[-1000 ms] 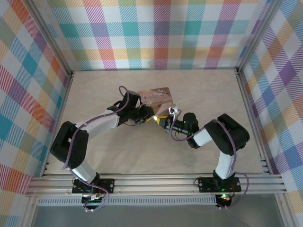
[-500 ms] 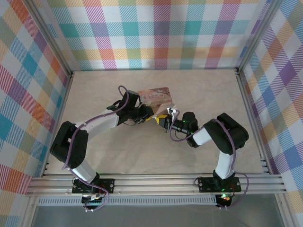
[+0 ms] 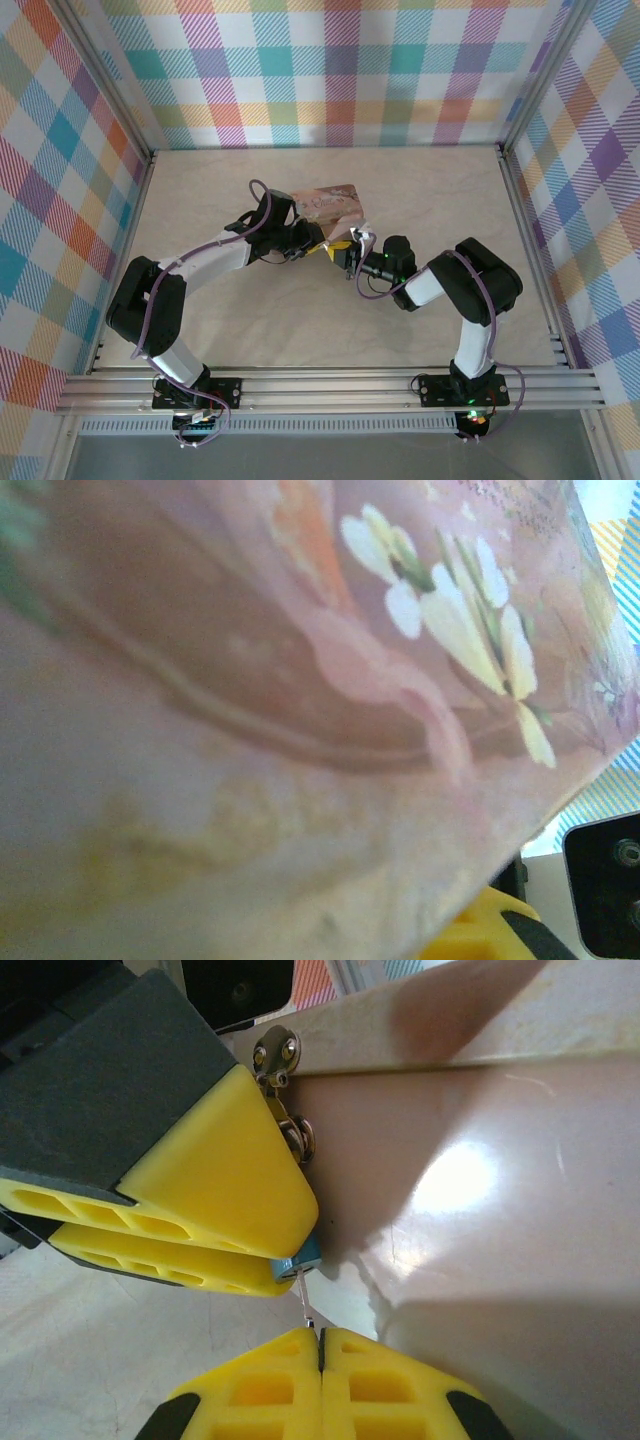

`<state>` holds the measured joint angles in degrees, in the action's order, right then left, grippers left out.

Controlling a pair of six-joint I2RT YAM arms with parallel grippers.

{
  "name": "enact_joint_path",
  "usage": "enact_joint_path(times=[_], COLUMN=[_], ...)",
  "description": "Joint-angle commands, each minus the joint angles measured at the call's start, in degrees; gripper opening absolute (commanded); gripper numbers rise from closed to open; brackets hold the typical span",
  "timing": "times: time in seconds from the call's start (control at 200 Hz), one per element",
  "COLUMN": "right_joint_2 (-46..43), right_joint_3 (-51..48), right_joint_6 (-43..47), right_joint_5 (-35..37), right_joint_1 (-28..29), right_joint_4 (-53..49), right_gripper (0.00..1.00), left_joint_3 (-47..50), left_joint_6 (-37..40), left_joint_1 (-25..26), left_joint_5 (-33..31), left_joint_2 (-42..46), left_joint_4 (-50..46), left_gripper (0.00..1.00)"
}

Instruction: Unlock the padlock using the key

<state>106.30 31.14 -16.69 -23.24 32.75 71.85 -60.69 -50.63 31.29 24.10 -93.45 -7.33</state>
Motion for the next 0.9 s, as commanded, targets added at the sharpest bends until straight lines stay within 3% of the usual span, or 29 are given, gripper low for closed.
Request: enact_joint_path(times=[0.0, 0.895], right_joint_2=[-0.77, -6.28], right_joint_3=[5.08, 2.63], right_joint_6=[-2.55, 5.69], right_joint_5=[0.84, 6.28], right_joint_1=[0.65, -1.20], right_joint_4=[8.74, 2.24], right_gripper=[0.00, 0.00], left_joint_3=[-0.15, 0.48], left_joint_6=[0.18, 2.08], left_joint_1=[2.20, 2.20], left_joint_5=[9.56, 8.77], left_joint_2=[-0.24, -0.87], left_joint_4=[-3.14, -5.40], left_gripper=[0.03, 0.03])
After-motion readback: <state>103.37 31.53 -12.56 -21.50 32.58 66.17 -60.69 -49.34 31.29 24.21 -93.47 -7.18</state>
